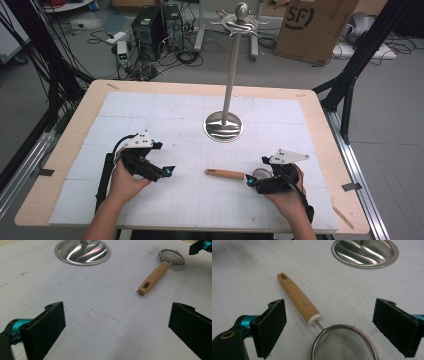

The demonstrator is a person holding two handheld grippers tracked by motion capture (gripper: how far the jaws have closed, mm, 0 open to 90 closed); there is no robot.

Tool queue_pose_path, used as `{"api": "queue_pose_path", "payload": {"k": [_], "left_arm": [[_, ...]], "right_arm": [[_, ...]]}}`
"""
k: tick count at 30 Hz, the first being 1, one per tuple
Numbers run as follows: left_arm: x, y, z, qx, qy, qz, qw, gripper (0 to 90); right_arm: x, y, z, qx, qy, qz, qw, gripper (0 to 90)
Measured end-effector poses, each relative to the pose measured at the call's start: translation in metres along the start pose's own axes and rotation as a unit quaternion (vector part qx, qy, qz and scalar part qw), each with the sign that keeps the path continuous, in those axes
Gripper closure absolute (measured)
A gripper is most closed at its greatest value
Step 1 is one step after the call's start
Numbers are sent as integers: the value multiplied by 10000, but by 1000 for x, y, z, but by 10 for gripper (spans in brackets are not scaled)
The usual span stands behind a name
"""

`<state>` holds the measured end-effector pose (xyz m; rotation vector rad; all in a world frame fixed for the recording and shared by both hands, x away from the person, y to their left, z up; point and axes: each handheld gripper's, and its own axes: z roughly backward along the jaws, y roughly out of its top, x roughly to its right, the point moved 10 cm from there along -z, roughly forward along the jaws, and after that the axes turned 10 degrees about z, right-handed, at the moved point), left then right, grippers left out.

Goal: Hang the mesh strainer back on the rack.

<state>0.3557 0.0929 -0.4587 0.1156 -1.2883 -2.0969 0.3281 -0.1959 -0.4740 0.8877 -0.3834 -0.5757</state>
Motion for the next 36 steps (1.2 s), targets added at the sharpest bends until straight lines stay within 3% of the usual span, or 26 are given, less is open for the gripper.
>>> {"api": "queue_pose_path", "payload": {"k": [17, 18, 21, 24, 31, 36], "left_arm": [[-3, 3, 6, 151, 57, 33, 9999, 16], [-3, 3, 6, 156, 50, 44, 9999, 16], [-4, 3, 8, 179, 67, 59, 9998, 16], [-5, 4, 9, 239, 65, 85, 9997, 16], [-6, 5, 12, 290, 76, 108, 9995, 16], [-7, 4, 11, 268, 65, 84, 9996, 16]], "right_arm": [[-14, 2, -12, -290, 62, 374, 9989, 106], [-15, 1, -13, -327, 79, 410, 9986, 145], [-22, -1, -20, -513, 358, 563, 9965, 223], [-23, -4, -26, -782, 297, 714, 9939, 249], [-21, -5, -36, -1101, 438, 736, 9902, 342], [-21, -9, -40, -1413, 492, 761, 9858, 405]]}}
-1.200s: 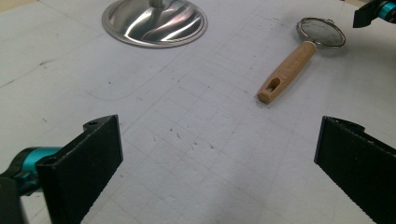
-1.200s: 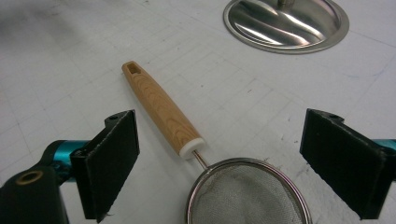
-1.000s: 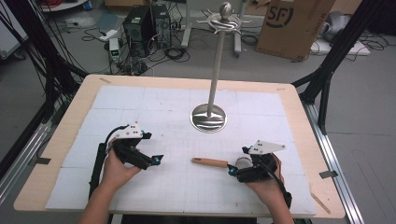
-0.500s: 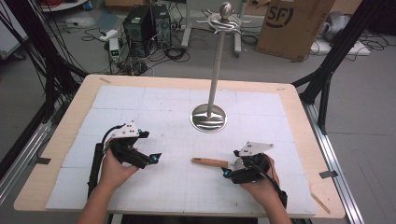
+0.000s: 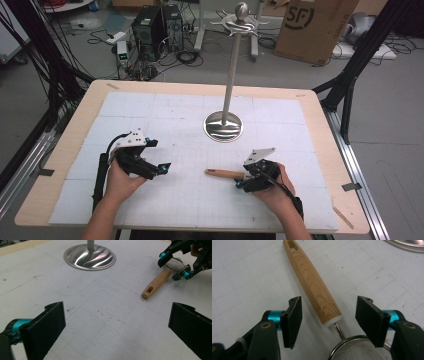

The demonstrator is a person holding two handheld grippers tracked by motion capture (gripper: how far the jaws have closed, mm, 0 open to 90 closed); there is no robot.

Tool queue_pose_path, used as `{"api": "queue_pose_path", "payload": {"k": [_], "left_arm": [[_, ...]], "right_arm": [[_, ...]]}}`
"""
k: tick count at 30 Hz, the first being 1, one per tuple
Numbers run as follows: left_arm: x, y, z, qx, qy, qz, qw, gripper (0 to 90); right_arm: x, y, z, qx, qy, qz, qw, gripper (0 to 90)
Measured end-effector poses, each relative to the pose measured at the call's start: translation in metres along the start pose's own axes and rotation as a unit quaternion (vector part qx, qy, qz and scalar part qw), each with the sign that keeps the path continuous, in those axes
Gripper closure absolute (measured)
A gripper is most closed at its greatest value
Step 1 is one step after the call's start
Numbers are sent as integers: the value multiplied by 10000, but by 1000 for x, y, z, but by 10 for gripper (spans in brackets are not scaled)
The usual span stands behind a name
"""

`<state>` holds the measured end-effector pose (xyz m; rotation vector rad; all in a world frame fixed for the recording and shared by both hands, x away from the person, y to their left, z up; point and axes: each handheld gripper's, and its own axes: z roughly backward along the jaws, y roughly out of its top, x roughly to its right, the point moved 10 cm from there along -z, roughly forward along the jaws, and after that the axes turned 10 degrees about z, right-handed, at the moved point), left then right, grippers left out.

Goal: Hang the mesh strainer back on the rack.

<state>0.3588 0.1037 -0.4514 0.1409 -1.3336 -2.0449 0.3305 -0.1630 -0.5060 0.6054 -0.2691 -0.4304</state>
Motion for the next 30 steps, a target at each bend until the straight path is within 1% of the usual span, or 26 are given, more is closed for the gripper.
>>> {"api": "queue_pose_path", "payload": {"k": [5, 7, 10, 13, 14, 17, 21, 23, 28, 30], "left_arm": [[0, 0, 0, -1, -1, -1, 10000, 16], [0, 0, 0, -12, 9, -3, 10000, 16], [0, -1, 0, -16, -6, 3, 10000, 16], [0, 0, 0, -9, -3, 3, 10000, 16], [0, 0, 0, -11, 4, -8, 10000, 16], [0, 0, 0, 7, 3, 15, 10000, 16], [0, 0, 0, -16, -4, -23, 10000, 16], [1, 0, 0, -8, -16, 13, 10000, 16], [1, -1, 0, -20, -26, -2, 10000, 16], [1, 0, 0, -16, -27, -1, 10000, 16]], "right_arm": [[-2, -1, -6, -345, 104, 131, 9993, 524], [-3, 0, -6, -370, 211, 105, 9990, 558], [-2, 0, -6, -410, 220, 109, 9989, 581], [-4, 0, -6, -438, 282, 83, 9986, 670], [-4, 0, -5, -449, 279, 38, 9986, 671], [-3, 1, -5, -486, 285, 10, 9984, 668], [-4, 2, -6, -592, 291, 35, 9978, 643], [-3, 2, -6, -659, 319, 49, 9973, 631], [-3, 4, -8, -896, 427, 40, 9951, 621], [-4, 4, -8, -990, 462, 0, 9940, 621]]}}
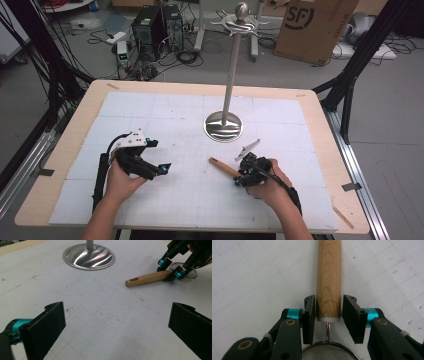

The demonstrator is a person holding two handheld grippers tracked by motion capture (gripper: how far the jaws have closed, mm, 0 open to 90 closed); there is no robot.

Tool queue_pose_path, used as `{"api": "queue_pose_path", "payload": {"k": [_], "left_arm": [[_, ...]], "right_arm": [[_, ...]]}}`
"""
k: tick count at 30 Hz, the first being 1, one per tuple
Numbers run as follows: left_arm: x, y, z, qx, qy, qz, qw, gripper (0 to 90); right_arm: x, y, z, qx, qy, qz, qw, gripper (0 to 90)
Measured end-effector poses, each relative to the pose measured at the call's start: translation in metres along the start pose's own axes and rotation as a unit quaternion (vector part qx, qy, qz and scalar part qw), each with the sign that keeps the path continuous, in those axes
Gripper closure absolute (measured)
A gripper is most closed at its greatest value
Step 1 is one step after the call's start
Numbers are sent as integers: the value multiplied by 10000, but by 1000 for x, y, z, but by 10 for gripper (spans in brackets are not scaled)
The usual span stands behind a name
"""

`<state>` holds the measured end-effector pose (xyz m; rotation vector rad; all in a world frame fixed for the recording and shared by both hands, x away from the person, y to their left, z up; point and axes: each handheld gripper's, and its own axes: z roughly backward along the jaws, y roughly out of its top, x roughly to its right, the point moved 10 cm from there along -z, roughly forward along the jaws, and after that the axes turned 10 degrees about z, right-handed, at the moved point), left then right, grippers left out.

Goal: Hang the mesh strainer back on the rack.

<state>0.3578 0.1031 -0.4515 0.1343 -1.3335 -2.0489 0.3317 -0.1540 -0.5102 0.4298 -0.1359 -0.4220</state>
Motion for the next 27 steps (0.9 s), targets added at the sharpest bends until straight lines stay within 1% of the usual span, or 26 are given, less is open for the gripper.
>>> {"api": "queue_pose_path", "payload": {"k": [3, 5, 6, 8, 12, 15, 16, 18, 19, 21, 23, 24, 27], "left_arm": [[0, -1, -1, -16, 16, 8, 10000, 16], [1, -1, -2, -31, 9, -15, 10000, 16], [0, -1, -1, -52, 18, -42, 10000, 16], [1, -1, -2, -29, 18, -20, 10000, 16], [1, -1, -1, -37, 7, -26, 10000, 16], [1, -1, -1, -33, 7, -18, 10000, 16], [1, -1, -1, -31, 5, -16, 10000, 16], [0, -1, -1, -30, 16, -8, 10000, 17], [0, -1, -1, -24, 19, -2, 10000, 16], [0, -1, -1, -27, 20, -2, 10000, 16], [0, -1, 0, -29, 24, -24, 10000, 16], [0, -1, 0, -26, 20, -13, 10000, 16], [0, -1, 0, -23, 13, -9, 10000, 16]], "right_arm": [[1, 1, -1, -106, 17, 63, 9999, 627], [0, 2, -1, -136, 37, 79, 9999, 647], [0, 2, -1, -130, 36, 51, 9999, 672], [0, 2, -1, -102, 17, 30, 9999, 686], [-1, 1, -1, -96, -94, 207, 9997, 689], [-1, 2, 0, -19, -128, 206, 9997, 690], [-1, 1, 1, -4, -136, 238, 9996, 690], [0, 3, 2, 144, -210, 217, 9994, 690], [0, 4, 5, 194, -232, 191, 9994, 690], [3, 6, 10, 381, -301, 138, 9987, 690], [5, 9, 16, 583, -352, 130, 9976, 690], [6, 10, 19, 684, -369, 62, 9970, 690], [9, 14, 28, 988, -444, 69, 9941, 690]]}}
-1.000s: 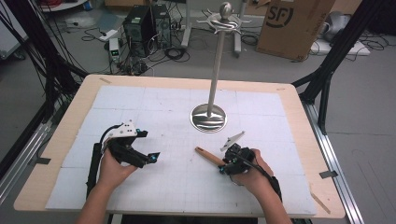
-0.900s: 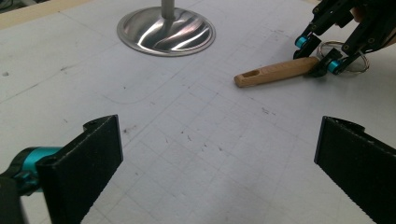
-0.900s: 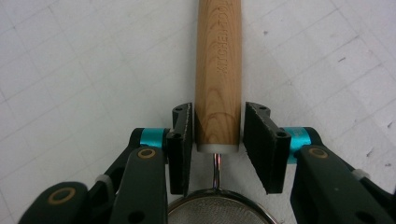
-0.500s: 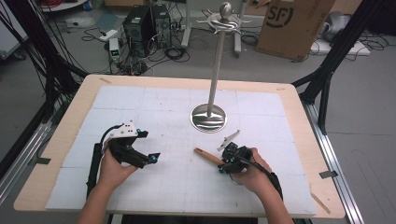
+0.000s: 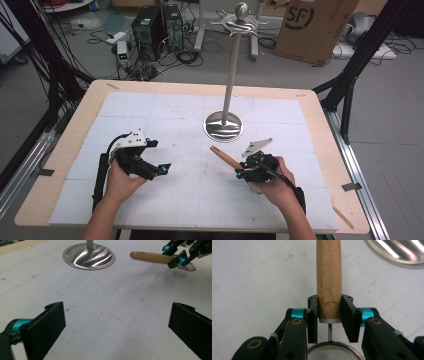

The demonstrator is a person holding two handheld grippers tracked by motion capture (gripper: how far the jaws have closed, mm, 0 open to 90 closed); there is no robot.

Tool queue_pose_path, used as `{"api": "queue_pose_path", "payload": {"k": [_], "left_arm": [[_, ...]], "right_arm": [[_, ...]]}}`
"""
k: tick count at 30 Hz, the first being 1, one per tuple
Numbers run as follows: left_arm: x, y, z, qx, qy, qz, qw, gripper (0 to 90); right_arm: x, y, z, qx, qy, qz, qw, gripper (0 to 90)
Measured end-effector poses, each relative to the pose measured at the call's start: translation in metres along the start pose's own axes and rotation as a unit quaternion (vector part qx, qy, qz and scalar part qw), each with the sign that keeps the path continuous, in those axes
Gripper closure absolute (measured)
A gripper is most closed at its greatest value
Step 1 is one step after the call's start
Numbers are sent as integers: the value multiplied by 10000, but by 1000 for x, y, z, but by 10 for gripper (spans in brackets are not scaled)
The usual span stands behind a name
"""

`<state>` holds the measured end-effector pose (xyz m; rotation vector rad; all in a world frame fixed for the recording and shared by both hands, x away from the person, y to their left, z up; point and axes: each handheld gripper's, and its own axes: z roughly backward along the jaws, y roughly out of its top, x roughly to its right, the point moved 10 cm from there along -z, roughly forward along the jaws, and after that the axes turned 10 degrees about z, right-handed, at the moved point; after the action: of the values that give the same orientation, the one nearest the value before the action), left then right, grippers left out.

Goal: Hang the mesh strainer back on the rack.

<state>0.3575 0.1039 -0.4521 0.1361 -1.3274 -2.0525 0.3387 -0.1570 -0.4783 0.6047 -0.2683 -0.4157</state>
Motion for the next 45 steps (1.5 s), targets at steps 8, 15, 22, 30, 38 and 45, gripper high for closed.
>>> {"api": "queue_pose_path", "payload": {"k": [8, 15, 22, 30, 38, 45], "left_arm": [[0, 0, 0, 4, 0, 2, 10000, 16], [0, 0, 0, 12, -3, 0, 10000, 16], [0, 1, 1, 23, -9, 1, 10000, 16], [0, 1, 1, 29, -10, 16, 10000, 16], [0, 1, 1, 35, -17, 14, 10000, 16], [0, 1, 1, 49, -28, 31, 10000, 16]], "right_arm": [[10, 13, 24, 785, -215, -54, 9967, 690], [22, 26, 45, 1396, -415, -124, 9893, 689], [36, 41, 68, 1806, -635, -92, 9815, 689], [48, 59, 90, 2102, -783, -66, 9745, 688], [59, 73, 113, 2361, -1031, -80, 9662, 689], [66, 82, 130, 2545, -1167, -170, 9599, 688]]}}
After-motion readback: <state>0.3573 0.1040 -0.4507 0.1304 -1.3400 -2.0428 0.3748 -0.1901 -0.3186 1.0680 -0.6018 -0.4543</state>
